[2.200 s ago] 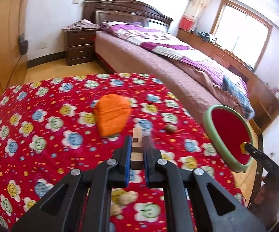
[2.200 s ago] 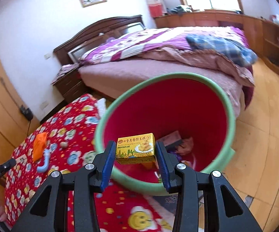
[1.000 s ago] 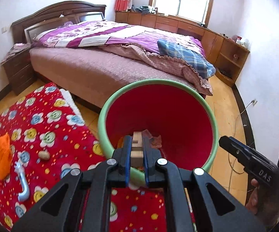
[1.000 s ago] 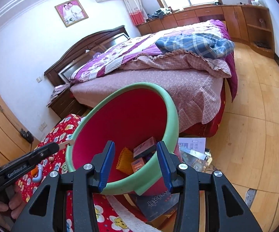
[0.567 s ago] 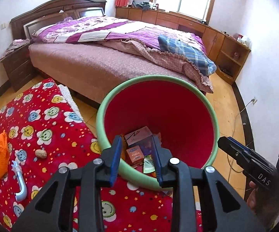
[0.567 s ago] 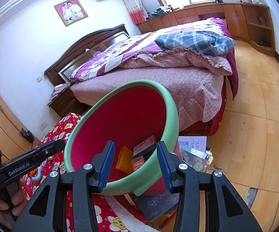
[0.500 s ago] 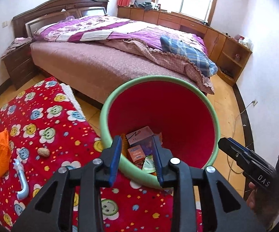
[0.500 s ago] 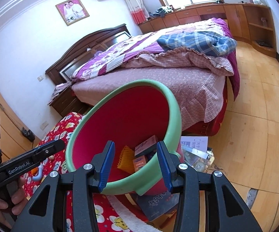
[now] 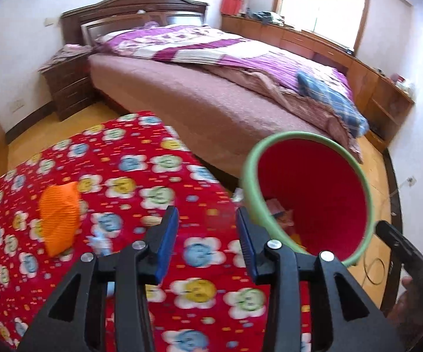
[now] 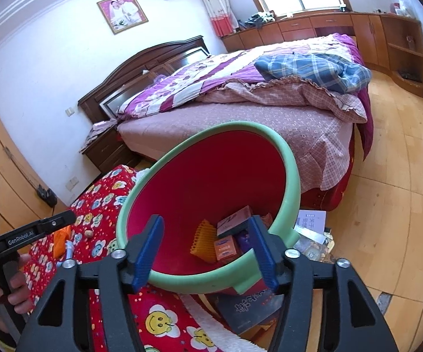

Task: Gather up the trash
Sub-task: 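Move both open tools back over the trash on the bed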

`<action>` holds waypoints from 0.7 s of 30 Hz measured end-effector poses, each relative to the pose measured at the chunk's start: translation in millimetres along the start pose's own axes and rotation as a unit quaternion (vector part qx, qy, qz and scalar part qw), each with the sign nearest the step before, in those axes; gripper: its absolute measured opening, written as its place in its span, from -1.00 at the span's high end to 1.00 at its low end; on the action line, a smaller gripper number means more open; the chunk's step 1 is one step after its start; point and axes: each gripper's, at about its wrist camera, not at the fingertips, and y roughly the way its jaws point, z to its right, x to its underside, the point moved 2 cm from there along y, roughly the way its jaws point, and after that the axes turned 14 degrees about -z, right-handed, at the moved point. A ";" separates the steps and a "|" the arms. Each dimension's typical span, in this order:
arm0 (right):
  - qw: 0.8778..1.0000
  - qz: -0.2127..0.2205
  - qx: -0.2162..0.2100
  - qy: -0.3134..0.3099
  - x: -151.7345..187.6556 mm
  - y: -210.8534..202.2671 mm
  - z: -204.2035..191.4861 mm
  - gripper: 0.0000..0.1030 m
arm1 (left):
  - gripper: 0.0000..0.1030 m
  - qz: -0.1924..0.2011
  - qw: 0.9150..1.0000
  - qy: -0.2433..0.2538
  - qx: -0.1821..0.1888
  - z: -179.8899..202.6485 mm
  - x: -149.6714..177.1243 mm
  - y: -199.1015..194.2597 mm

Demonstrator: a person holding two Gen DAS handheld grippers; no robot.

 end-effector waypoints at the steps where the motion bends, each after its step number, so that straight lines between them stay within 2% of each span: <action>1: 1.000 -0.001 0.001 -0.001 -0.1 0.5 -0.9 -0.24 | 0.14 0.001 1.000 -0.006 -0.006 -7.3 -0.6 0.0; 11: 1.000 -0.009 0.010 -0.008 -0.1 8.8 -9.4 -0.24 | -0.38 -0.006 0.995 -0.075 -0.063 -89.2 -4.2 11.5; 21: 1.000 -0.011 0.021 -0.011 -0.1 11.9 -11.3 -0.24 | -0.43 -0.025 0.983 -0.131 -0.125 -148.9 -7.4 42.1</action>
